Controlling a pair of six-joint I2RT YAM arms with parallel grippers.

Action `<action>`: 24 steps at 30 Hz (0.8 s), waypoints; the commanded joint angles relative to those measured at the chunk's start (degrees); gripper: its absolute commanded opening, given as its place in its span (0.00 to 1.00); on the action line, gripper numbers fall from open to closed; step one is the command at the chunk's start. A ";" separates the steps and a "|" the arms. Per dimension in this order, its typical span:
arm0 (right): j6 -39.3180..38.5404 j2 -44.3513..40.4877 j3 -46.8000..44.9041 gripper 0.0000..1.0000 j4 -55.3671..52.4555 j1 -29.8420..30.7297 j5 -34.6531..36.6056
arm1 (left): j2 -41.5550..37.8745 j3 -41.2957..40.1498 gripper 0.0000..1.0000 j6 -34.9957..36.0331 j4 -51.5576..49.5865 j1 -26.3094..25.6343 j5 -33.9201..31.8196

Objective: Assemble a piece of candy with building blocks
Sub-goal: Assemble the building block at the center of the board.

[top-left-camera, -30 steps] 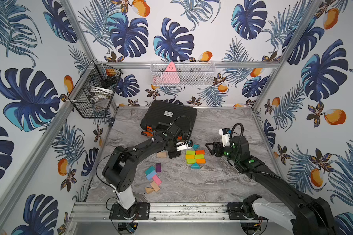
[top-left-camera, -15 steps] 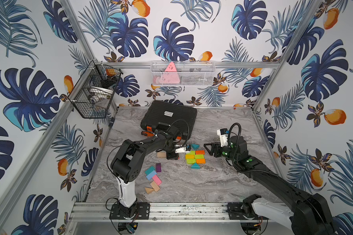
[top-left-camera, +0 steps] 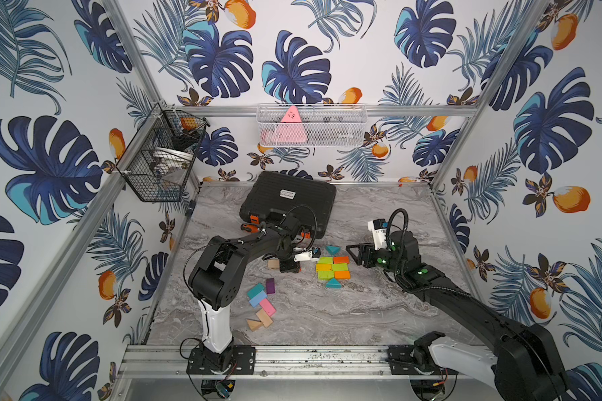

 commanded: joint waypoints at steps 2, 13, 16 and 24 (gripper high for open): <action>-0.43 -0.08 0.42 0.68 0.71 0.17 -0.85 | 0.95 0.37 0.12 1.65 0.30 0.19 -0.71; -0.61 0.08 0.14 0.68 1.13 0.88 -0.74 | 2.58 1.71 0.14 1.70 -0.02 1.33 -1.44; -0.61 0.03 0.17 0.69 1.06 0.95 -0.80 | 3.18 1.94 0.14 2.01 -0.25 1.42 -2.14; -0.74 0.16 0.32 0.69 0.75 1.15 -0.55 | 1.74 0.02 0.14 2.34 0.59 1.42 -2.57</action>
